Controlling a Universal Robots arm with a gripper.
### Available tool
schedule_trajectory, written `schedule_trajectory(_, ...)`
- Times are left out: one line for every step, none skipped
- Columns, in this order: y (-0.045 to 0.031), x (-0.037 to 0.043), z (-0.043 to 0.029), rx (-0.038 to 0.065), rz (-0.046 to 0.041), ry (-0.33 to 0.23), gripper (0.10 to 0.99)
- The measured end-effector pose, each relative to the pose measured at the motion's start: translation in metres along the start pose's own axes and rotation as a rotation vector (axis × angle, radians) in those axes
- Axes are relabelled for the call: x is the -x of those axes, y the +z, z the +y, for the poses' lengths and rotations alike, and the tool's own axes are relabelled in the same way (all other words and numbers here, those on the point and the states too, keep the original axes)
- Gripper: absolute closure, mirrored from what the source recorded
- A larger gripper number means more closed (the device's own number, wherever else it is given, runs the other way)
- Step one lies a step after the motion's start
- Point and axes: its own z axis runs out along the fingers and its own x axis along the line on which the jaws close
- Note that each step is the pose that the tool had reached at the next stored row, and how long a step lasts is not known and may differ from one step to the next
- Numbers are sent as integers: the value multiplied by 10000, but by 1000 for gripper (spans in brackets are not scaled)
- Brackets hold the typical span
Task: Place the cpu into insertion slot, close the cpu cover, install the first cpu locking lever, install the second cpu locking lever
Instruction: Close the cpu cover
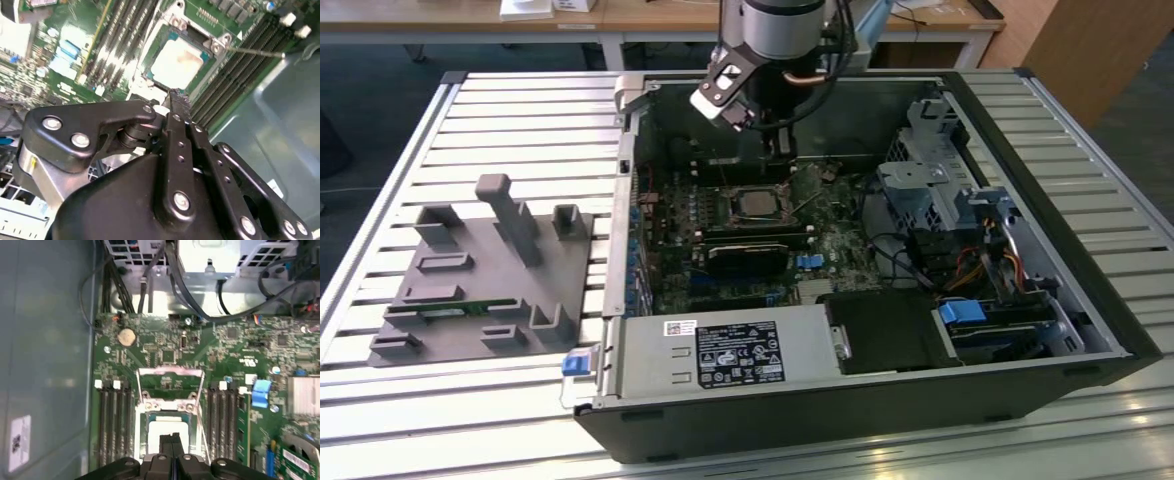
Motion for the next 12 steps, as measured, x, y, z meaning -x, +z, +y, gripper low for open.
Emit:
schedule_trajectory(1,0,22,-32,54,4,980)
schedule_trajectory(3,-1,48,-78,80,8,980)
schedule_trajectory(5,-1,72,-130,87,10,980)
schedule_trajectory(5,0,90,-178,85,13,980)
schedule_trajectory(2,0,103,-217,82,15,980)
schedule_trajectory(-5,0,112,-245,81,16,980)
schedule_trajectory(-17,-1,118,-264,83,17,980)
schedule_trajectory(-34,-2,123,-278,84,18,980)
schedule_trajectory(-45,-2,126,-286,83,18,980)
schedule_trajectory(-44,-2,127,-286,85,19,980)
schedule_trajectory(-44,-2,134,-287,86,19,980)
schedule_trajectory(-43,-2,148,-288,86,18,980)
